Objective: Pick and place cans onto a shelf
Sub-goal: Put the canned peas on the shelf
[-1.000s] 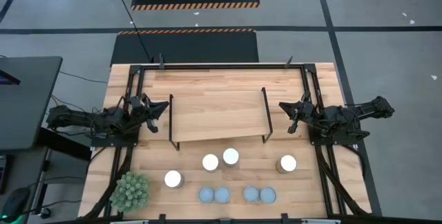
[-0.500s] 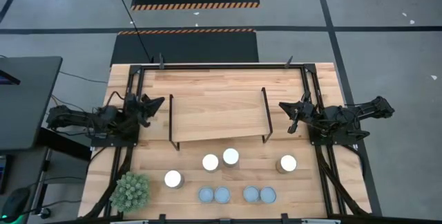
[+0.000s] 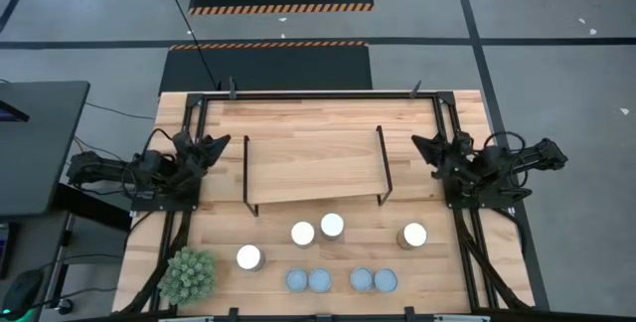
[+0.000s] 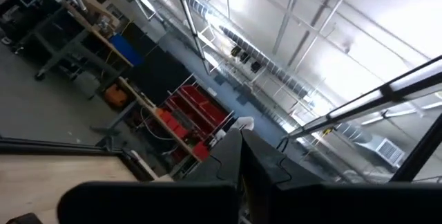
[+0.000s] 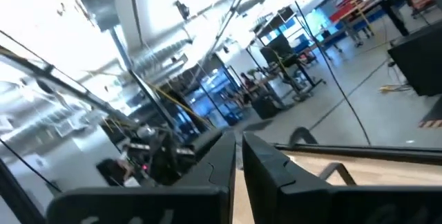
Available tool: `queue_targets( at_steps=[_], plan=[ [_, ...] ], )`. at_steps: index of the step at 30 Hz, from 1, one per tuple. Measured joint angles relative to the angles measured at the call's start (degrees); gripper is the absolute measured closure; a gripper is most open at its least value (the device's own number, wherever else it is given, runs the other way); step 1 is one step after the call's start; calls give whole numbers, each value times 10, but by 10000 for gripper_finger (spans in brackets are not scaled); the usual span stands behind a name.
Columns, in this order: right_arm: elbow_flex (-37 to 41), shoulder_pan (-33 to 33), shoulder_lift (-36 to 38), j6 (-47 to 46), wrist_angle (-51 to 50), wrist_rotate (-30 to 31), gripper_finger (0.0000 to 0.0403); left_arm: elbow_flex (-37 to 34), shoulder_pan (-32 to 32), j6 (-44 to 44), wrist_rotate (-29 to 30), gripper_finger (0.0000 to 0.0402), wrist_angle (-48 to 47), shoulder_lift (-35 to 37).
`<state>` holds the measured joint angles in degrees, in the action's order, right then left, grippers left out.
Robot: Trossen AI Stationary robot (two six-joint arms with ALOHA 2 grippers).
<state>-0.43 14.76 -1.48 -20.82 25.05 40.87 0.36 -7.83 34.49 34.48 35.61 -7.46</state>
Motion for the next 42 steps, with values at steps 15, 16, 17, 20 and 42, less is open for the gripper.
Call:
queue_targets(
  at_steps=[15,16,17,20,42],
  plan=[
    [0,0,0,-180,166,-21,369,102,-2,35,-171,386,-32,-29],
    [0,0,0,-182,167,-31,369,124,-2,19,-179,385,-66,-39],
    [-1,0,0,-182,165,-35,369,149,-2,7,-184,385,-96,-50],
    [-13,0,-2,-179,164,-33,369,220,-2,-22,-191,377,-186,-83],
    [-219,0,-119,-140,-127,-29,393,504,-104,-22,-354,247,-576,-373]
  ],
)
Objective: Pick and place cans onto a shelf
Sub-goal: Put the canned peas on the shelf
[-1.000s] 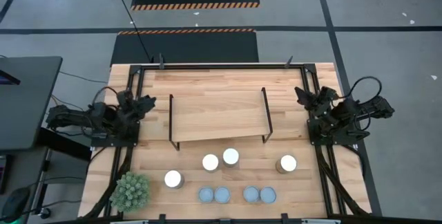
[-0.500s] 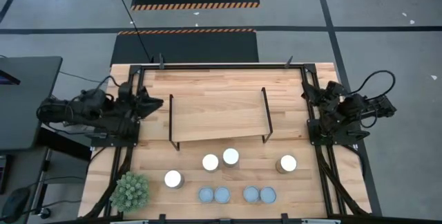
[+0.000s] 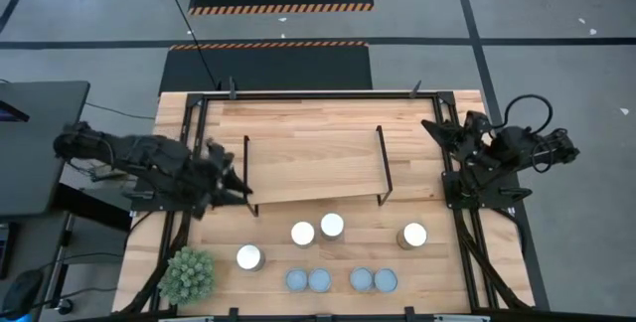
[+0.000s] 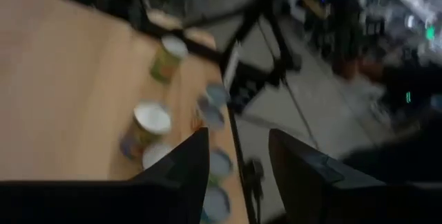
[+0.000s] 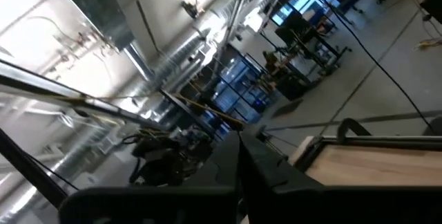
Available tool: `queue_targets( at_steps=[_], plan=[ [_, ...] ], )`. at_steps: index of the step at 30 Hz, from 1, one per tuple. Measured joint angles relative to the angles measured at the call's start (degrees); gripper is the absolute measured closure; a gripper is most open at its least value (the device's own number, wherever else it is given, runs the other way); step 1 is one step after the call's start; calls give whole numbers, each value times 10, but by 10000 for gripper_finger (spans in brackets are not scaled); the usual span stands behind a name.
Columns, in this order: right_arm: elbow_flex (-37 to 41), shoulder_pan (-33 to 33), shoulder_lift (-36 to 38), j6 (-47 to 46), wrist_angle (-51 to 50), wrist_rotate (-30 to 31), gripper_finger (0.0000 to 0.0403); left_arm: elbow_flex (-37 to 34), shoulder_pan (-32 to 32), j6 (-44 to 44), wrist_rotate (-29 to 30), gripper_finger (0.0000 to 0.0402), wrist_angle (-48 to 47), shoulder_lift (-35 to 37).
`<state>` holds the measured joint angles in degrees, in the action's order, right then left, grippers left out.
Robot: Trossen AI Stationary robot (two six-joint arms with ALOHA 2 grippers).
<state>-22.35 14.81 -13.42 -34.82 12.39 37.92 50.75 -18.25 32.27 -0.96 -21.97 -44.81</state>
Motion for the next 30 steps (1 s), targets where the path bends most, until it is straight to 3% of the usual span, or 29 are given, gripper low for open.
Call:
queue_targets(
  at_steps=[7,18,30],
  plan=[
    [-38,0,-35,1,-35,-23,395,70,-73,1,23,257,-81,-96],
    [-91,0,-90,8,-89,-108,394,135,-127,35,93,257,-80,-200],
    [-207,1,-180,9,-241,-174,394,224,-148,28,142,252,-87,-331]
  ],
)
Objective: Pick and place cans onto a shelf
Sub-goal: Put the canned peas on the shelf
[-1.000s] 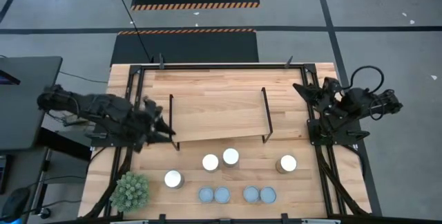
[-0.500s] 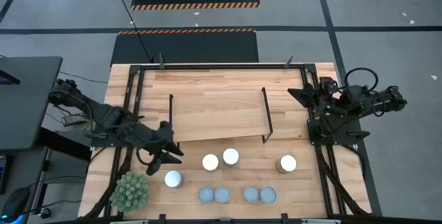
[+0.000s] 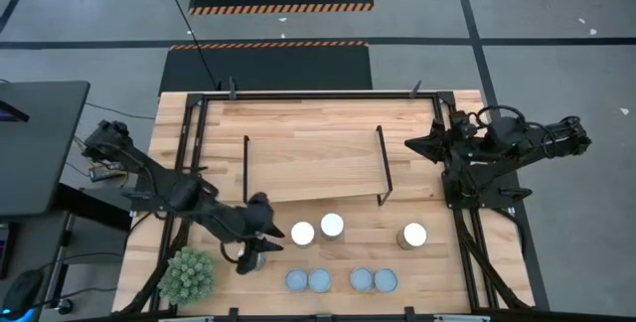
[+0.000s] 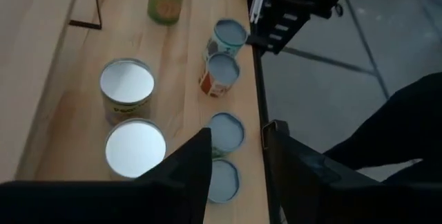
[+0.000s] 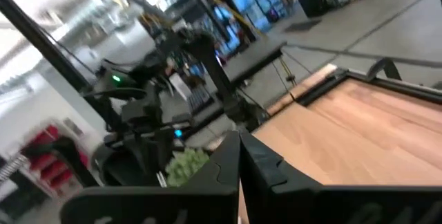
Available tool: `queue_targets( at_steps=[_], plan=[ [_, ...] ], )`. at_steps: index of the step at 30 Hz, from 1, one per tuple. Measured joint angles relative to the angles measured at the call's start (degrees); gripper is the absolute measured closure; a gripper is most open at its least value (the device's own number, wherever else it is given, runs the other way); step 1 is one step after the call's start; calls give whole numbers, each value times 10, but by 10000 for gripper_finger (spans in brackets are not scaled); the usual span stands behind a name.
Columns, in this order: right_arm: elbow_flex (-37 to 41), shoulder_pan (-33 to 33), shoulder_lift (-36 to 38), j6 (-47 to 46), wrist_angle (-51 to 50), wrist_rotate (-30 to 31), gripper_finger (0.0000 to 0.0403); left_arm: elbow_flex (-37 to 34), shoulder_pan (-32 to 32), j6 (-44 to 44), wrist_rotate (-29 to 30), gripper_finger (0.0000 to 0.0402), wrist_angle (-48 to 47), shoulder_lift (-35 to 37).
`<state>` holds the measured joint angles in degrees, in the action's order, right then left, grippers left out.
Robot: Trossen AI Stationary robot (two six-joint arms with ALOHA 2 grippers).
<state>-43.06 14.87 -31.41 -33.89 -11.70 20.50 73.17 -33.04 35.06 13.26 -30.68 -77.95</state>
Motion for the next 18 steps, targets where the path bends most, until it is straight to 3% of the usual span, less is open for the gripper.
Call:
queue_targets(
  at_steps=[5,10,15,18],
  plan=[
    [-48,4,-48,6,-74,-13,394,66,0,-2,-34,230,-71,-60],
    [-73,11,-82,39,-90,-17,394,141,-16,-25,-42,221,-202,-109],
    [-74,12,-95,56,-90,-17,394,146,-34,11,-41,218,-267,-146],
    [-74,12,-99,56,-90,-17,394,146,-33,25,-74,199,-280,-166]
  ],
)
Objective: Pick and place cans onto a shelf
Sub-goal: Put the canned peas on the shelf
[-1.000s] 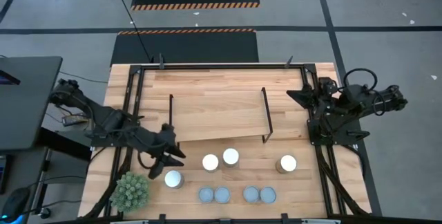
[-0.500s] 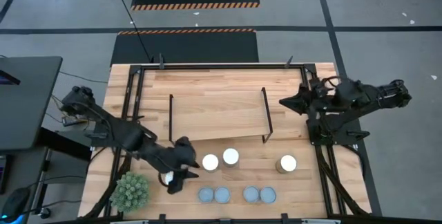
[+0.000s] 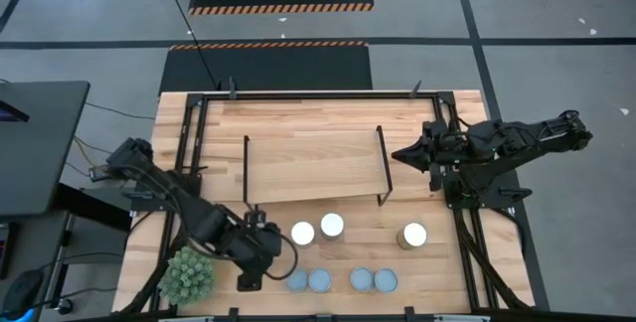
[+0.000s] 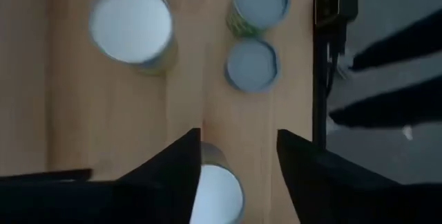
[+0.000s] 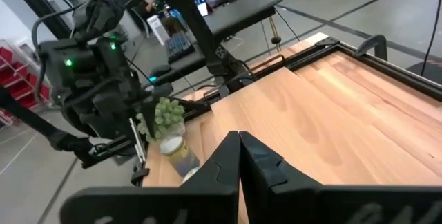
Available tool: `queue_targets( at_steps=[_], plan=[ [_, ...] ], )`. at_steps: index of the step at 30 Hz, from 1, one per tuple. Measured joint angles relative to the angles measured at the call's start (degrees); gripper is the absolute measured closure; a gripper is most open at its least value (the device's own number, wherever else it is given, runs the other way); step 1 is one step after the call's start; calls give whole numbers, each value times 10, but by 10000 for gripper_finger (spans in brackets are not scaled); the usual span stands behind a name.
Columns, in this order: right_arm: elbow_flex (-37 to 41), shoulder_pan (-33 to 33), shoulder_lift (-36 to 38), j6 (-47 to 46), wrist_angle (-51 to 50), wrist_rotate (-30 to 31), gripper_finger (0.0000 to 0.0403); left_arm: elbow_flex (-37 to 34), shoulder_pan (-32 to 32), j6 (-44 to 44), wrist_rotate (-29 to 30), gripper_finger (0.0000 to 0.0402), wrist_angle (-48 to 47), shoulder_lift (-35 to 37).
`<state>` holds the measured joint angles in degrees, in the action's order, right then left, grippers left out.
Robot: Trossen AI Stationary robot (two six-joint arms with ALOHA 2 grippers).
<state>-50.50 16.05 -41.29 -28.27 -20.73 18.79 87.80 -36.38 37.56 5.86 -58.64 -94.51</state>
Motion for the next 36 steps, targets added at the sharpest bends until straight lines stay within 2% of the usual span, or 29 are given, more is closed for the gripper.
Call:
queue_targets(
  at_steps=[9,14,29,36],
  plan=[
    [0,0,-1,4,0,6,394,0,-2,-63,-56,58,-46,-48],
    [0,0,-1,5,0,7,394,0,-7,-69,-47,17,-84,-62],
    [0,0,-1,0,0,7,394,-69,-37,-34,-25,7,-69,-64],
    [0,0,-1,-3,0,7,394,-103,-37,-2,-20,7,-26,-64]
  ],
)
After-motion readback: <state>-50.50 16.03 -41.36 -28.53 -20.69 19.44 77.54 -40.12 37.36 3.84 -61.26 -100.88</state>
